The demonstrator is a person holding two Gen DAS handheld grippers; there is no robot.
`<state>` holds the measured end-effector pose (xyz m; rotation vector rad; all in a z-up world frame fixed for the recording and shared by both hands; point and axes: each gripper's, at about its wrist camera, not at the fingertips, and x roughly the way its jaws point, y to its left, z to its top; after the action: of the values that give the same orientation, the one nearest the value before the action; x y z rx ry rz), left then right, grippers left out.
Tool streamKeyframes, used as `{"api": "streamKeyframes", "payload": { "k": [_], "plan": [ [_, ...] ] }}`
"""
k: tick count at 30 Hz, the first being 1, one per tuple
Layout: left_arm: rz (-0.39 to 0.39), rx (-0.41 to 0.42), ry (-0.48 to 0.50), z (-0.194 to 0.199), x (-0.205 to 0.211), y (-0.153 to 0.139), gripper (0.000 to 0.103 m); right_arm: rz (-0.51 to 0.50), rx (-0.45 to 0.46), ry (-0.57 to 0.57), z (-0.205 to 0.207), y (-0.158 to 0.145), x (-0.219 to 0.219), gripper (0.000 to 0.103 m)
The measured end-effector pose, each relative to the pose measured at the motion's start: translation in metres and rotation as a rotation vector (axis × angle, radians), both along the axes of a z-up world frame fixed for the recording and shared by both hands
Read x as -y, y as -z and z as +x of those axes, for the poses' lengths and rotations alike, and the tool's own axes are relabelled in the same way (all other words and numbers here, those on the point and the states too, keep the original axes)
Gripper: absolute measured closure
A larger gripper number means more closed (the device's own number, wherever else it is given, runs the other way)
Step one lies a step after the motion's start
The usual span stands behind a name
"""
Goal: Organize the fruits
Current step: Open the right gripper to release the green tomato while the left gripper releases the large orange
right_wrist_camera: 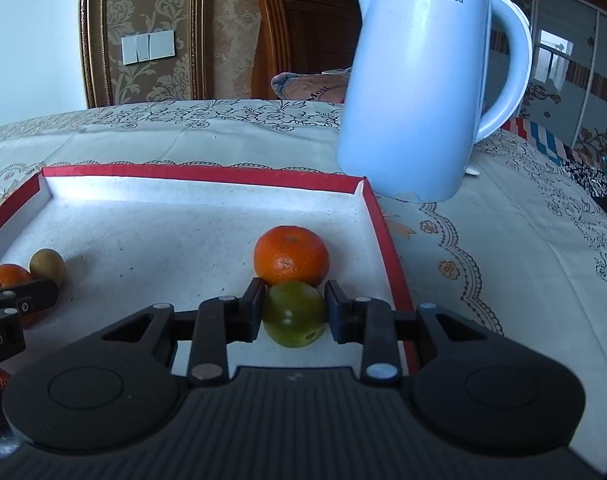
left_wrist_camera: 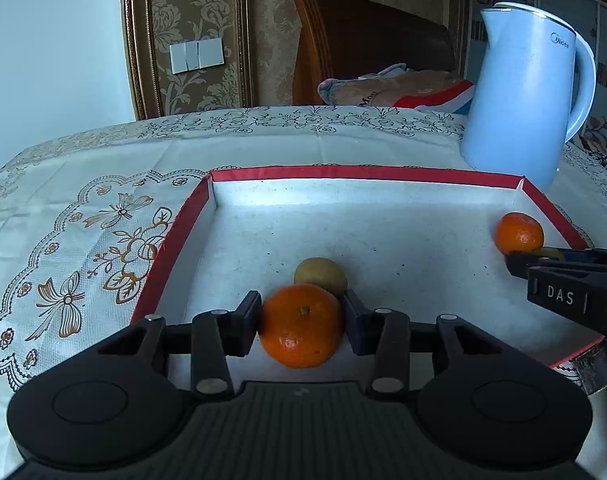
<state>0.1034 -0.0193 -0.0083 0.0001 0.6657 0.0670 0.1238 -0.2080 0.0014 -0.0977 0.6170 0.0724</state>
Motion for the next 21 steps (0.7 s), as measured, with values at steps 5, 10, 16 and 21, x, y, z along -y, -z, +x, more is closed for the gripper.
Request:
{"api": "streamKeyframes", "payload": {
  "k": [5,10,16,21],
  "plan": [
    [0.018,0.013,-0.004,0.0027,0.0009,0.0024,0.060,0.001,0.008,0.005,-0.0008,0.0009,-0.0005,0.072],
    [0.014,0.016,-0.005,0.0024,-0.0010,0.0024,0.059,-0.001,0.014,0.009,-0.0016,0.0012,-0.0011,0.072],
    [0.012,0.017,-0.021,0.0007,-0.0028,0.0022,0.051,0.001,0.017,0.019,-0.0041,0.0017,-0.0004,0.050],
    [0.006,0.013,-0.025,-0.0003,-0.0038,0.0016,0.050,-0.013,0.027,0.017,-0.0078,0.0024,-0.0022,0.044]
  ]
}}
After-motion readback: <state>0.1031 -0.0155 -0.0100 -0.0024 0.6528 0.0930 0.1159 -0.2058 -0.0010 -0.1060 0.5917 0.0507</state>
